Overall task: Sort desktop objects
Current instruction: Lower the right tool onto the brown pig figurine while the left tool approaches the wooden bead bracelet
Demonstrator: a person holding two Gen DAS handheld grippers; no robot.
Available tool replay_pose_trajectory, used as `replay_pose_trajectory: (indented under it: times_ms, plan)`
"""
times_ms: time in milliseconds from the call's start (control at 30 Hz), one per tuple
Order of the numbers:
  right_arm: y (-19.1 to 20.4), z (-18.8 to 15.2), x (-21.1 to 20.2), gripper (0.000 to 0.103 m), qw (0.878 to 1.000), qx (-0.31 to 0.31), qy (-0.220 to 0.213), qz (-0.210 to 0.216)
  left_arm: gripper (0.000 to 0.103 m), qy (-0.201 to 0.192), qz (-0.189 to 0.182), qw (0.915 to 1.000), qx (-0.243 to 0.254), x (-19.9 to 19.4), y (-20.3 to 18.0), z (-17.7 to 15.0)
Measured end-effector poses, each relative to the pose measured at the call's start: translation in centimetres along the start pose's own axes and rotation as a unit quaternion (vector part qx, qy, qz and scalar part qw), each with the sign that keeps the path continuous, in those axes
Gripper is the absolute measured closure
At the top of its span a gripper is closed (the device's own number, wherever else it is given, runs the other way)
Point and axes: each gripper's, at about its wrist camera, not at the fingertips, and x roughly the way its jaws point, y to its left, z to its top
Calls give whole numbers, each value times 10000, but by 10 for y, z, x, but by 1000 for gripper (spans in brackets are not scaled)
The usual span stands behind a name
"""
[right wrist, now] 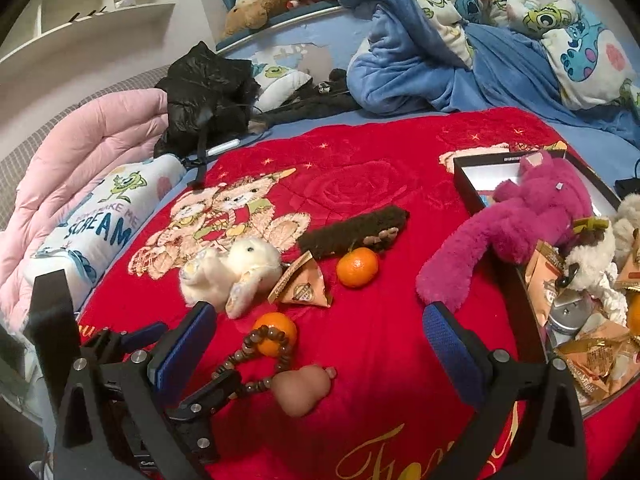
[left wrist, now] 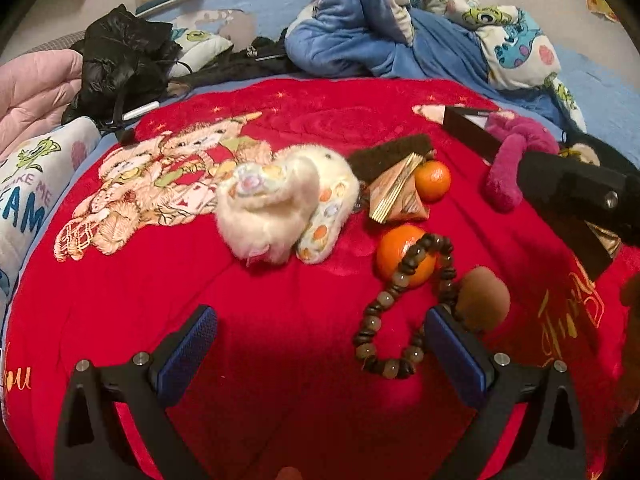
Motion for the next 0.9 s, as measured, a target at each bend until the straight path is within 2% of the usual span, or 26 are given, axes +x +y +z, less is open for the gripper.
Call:
replay_pose_trajectory:
  times_ms: [133, 333, 500, 667, 900]
  plan:
    - [6, -6, 10, 0, 9995, -226, 177, -146, 0, 55, 35, 9999, 110, 3, -4, -2]
    - [7, -14, 24, 1, 9979, -217, 545, -259, 0, 118, -30, 9999, 36, 7, -1, -2]
    - [-2, -22, 36, 11, 9960, 69, 894, -36, 0, 190, -127, 9997, -86, 11, 4, -3]
    - [-9, -29, 46, 16, 9921, 229, 1229, -76, 0, 206, -161, 9996, -131, 12, 5, -4]
    - [-11, -32, 49, 16, 9905, 249, 1348, -104, 0, 218, -138, 9996, -111, 13, 5, -4]
